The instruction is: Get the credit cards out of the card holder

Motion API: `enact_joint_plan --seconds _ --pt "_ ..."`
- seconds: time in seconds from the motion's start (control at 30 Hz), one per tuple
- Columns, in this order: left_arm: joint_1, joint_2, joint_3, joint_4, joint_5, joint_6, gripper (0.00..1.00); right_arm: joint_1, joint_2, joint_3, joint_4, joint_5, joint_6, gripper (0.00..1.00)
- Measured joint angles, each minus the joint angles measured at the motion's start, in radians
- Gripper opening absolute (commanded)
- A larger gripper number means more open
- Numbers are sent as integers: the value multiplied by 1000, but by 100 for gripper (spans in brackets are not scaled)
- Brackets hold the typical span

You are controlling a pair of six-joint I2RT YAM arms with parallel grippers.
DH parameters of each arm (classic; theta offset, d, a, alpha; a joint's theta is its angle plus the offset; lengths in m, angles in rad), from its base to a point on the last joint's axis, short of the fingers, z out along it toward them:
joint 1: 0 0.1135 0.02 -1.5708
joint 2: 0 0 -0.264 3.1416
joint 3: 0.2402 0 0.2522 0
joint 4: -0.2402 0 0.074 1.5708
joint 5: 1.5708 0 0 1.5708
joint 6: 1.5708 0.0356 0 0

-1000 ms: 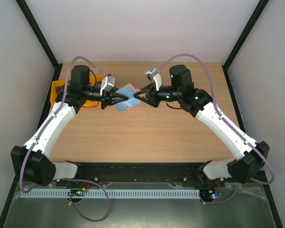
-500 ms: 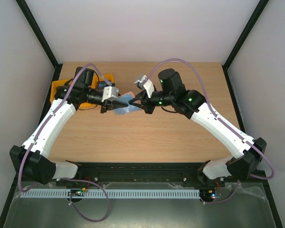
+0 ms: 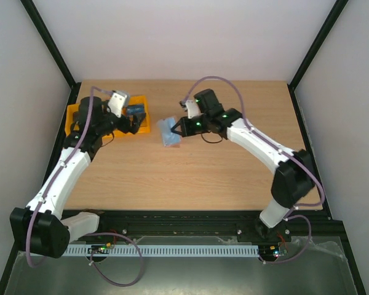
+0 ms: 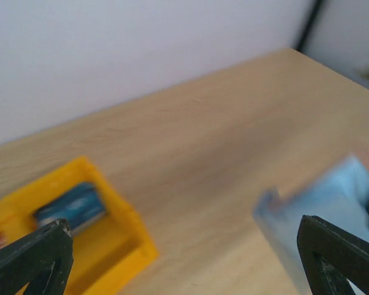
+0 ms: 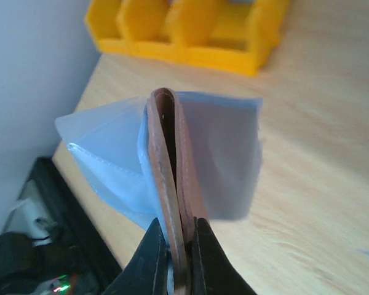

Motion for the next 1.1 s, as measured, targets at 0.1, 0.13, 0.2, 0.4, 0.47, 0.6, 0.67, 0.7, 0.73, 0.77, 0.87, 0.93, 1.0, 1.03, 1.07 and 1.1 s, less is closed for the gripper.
enact_joint_plan --seconds 0.1,0.13,0.2,0.4,0.47,0.6,0.67,0.7,0.73,0.77,0.87,0.93,1.0,1.03,1.07,1.1 --pt "51 -20 -6 57 -144 -77 100 41 106 58 31 -94 47 2" --pt "58 -25 -8 67 -179 -91 100 48 120 65 59 -139 68 4" --pt "68 -34 -11 86 -235 -112 100 63 130 72 132 -235 112 4" --pt "77 -41 -27 107 -295 -143 100 6 130 12 305 -357 261 15" --pt "77 -42 -33 110 -298 -152 100 -47 139 -66 337 -362 300 25" --pt "77 -42 -47 111 -298 -160 100 -143 207 -159 257 -293 293 40" --pt "77 -42 -50 113 -298 -161 100 -191 230 -180 171 -181 257 42" --pt "77 -43 -53 113 -297 -161 100 -217 232 -199 128 -108 235 44" --pt "77 -45 -55 113 -296 -162 100 -243 231 -216 88 -43 209 45" --pt "77 -47 -56 113 -294 -163 100 -260 230 -229 57 5 189 46" --pt "77 -58 -63 117 -272 -160 100 -309 223 -253 -14 81 118 47" --pt "77 -64 -76 123 -234 -150 100 -296 201 -252 -29 84 80 48" --pt "77 -65 -95 119 -200 -148 100 -244 155 -234 -36 130 45 53" --pt "76 -62 -104 111 -193 -155 100 -209 137 -217 -35 159 30 59" --pt "76 -58 -110 100 -190 -160 100 -167 122 -195 -33 195 14 64" --pt "75 -54 -118 93 -190 -169 100 -113 111 -165 -26 246 -8 69"
